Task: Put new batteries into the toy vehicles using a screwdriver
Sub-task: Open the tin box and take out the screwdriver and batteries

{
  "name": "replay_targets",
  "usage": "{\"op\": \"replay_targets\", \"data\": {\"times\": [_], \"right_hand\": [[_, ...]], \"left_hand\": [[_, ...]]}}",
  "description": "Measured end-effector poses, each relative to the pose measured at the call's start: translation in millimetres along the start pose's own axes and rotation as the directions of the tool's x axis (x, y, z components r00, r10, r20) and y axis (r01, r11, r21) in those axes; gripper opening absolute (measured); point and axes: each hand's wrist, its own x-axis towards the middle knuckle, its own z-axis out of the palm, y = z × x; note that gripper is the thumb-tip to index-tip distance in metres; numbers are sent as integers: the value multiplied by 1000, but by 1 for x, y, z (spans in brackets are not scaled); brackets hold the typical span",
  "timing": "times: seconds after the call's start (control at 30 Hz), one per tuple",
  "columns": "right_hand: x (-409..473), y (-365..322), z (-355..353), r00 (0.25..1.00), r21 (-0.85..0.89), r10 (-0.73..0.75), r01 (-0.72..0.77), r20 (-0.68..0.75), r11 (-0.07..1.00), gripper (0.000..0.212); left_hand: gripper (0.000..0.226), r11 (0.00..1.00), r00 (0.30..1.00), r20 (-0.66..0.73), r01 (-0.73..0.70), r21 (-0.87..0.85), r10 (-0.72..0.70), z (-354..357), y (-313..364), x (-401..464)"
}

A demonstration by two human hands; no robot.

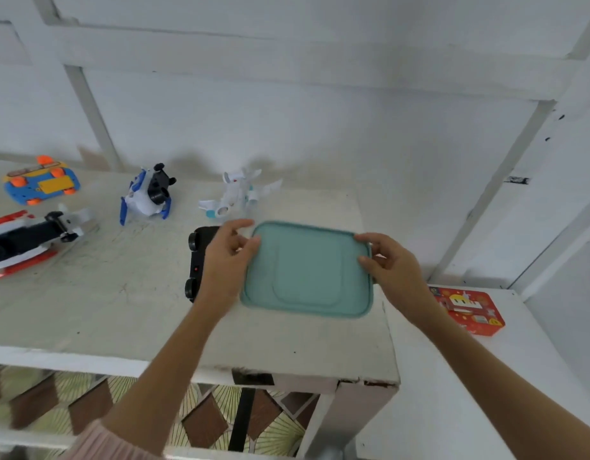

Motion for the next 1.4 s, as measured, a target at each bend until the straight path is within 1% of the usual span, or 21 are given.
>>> {"op": "replay_targets", "data": {"times": [0.07,0.13,0.17,0.23,0.37,0.4,0.47,0.53,0.6,0.67,0.7,0.77,0.8,0.87,0.93,1.2,1.4], "right_hand": [[-14,11,-7,993,-62,37,-31,112,998,35],[-26,19,-10,984,-163,55,-27,169,986,31],[-31,23,-10,980,-224,66,-23,186,974,28],[-37,28,-8,975,-345,81,-5,208,939,20],[-38,34,-3,968,-523,112,23,226,852,18],[-37,35,-2,967,-547,112,33,230,837,18],[-34,36,0,964,-601,107,63,244,796,20],[-31,35,2,957,-685,127,90,260,723,22],[-29,33,5,963,-746,124,103,241,658,22],[-25,29,8,977,-750,47,128,207,648,27],[-23,27,9,980,-745,3,151,201,649,35],[-16,25,11,972,-777,-49,215,232,592,52],[-13,24,12,967,-804,-43,233,251,548,56],[-8,25,13,962,-840,-7,242,273,485,56],[-5,27,13,961,-854,10,240,275,461,52],[-3,33,-2,978,-879,2,187,209,439,46],[1,35,-4,984,-882,8,156,179,445,46]], "left_hand": [[15,988,976,199,61,144,-89,-13,-10,-7],[14,970,937,306,103,220,-169,-17,-17,-16],[14,957,926,329,96,272,-186,-19,-21,-19],[11,915,921,344,29,403,-181,-20,-28,-21],[3,814,935,320,-66,578,-151,-18,-42,-20],[5,784,939,312,-83,615,-145,-17,-43,-20],[12,704,944,300,-119,700,-138,-14,-43,-18],[19,554,936,314,-177,813,-162,-11,-39,-15],[26,418,929,324,-225,880,-181,-6,-34,-15],[39,356,932,321,-246,902,-168,-2,-33,-14],[48,345,934,319,-250,905,-160,-1,-33,-14],[61,310,932,321,-258,915,-170,0,-35,-12],[63,282,929,325,-269,921,-175,0,-37,-10],[63,247,929,329,-284,926,-167,1,-41,-7],[61,239,930,335,-294,925,-151,2,-45,-6],[50,209,911,400,-375,903,-98,14,-53,-6],[48,208,910,408,-386,899,-74,19,-53,3]]}}
